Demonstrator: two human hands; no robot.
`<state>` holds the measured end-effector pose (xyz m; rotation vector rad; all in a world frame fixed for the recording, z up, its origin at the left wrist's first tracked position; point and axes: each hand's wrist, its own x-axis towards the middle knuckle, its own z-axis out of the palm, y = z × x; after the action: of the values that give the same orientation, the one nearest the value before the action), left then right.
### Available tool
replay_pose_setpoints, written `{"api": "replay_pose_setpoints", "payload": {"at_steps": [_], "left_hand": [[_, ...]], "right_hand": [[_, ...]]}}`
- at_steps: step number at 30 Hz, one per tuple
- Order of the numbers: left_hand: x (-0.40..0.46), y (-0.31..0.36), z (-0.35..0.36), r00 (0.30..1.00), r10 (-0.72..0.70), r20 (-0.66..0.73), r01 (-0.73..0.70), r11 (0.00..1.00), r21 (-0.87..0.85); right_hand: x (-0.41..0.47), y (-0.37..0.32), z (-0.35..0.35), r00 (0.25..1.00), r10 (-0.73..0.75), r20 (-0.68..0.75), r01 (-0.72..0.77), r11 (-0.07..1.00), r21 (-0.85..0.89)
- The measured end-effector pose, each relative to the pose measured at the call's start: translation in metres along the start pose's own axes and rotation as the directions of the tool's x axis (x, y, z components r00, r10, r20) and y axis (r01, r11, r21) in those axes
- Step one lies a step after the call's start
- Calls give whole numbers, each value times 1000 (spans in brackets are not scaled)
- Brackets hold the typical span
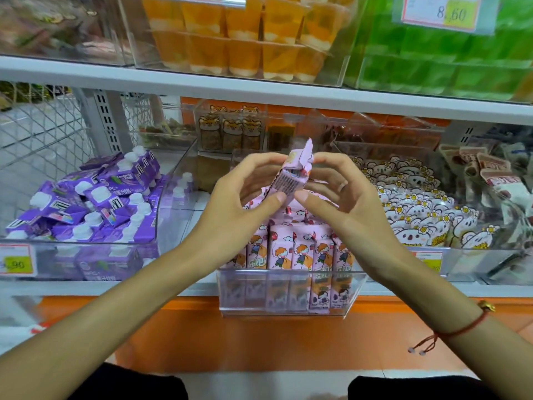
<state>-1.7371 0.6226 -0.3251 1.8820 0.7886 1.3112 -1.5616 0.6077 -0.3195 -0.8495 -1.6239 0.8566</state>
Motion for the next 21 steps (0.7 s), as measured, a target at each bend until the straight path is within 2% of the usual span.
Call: {"api": "replay_pose_setpoints", "payload": {"at_steps": [2, 6, 9, 15, 18, 21], "left_hand": [[0, -3, 0, 1000, -3, 1, 3, 1000, 0], [0, -6, 3, 998, -41, -57, 46, 994, 97], [-1, -1, 5, 998, -47, -49, 49, 998, 34], [-1, 3, 1, 980, -101, -169, 81, 989, -121], [0, 4, 0, 972, -96, -216, 71, 990, -121], [2, 6, -4, 977, -75, -200, 61, 995, -75]], "right_hand": [[-1, -1, 2, 1000, -19, -10, 19, 1000, -25], [-1, -1, 9, 990, -77, -121, 64, 993, -104], [-1, -3, 12, 984, -96, -151, 79, 991, -111], [2, 3, 4, 996, 74, 43, -69, 991, -112], [2, 7, 4, 996, 69, 47, -62, 988, -141], [2, 10, 1, 997, 56, 43, -48, 983, -179]]}}
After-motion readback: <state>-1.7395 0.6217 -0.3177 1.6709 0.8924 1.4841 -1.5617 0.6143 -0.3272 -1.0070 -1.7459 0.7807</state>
